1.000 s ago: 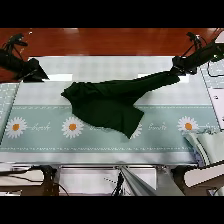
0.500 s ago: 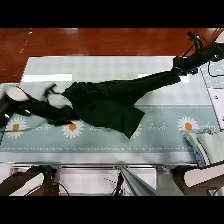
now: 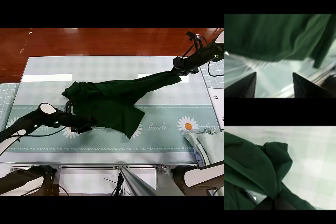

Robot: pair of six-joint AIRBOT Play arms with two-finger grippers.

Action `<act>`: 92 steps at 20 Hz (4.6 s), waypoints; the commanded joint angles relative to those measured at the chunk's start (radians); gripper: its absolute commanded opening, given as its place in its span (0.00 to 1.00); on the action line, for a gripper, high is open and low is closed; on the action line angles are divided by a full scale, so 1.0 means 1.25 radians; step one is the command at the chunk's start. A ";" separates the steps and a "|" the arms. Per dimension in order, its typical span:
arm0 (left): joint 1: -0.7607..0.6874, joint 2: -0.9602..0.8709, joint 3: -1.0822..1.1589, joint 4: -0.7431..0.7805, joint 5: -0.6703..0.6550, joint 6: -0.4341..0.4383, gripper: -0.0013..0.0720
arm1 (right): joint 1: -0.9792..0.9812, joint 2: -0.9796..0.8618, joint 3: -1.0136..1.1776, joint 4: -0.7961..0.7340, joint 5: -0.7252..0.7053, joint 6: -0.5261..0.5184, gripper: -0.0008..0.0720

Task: Fold the shirts.

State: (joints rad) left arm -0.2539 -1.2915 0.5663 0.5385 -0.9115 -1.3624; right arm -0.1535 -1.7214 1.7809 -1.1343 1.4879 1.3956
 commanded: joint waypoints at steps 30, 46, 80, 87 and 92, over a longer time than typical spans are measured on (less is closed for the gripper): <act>0.533 0.579 0.821 -0.026 -0.068 0.090 0.04 | -0.021 0.583 0.001 -0.024 -0.406 -0.002 0.05; 0.595 0.572 0.960 0.026 -0.503 -0.042 0.04 | -0.017 0.745 0.000 -0.276 0.189 0.080 0.05; 0.522 0.377 0.013 0.031 -0.318 0.204 0.04 | 0.105 0.193 -0.190 -0.164 0.001 0.075 0.62; 0.522 0.377 0.013 0.031 -0.318 0.232 0.05 | 0.114 0.420 -0.690 0.242 -0.259 0.071 0.74; 0.522 0.377 0.013 0.031 -0.317 0.243 0.05 | 0.235 0.451 -0.849 0.301 -0.472 0.121 0.74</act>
State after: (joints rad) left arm 0.3988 -0.8192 0.5823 0.5770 -1.3087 -1.0672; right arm 0.0605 -1.1870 0.8379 -0.8433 1.0740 1.5097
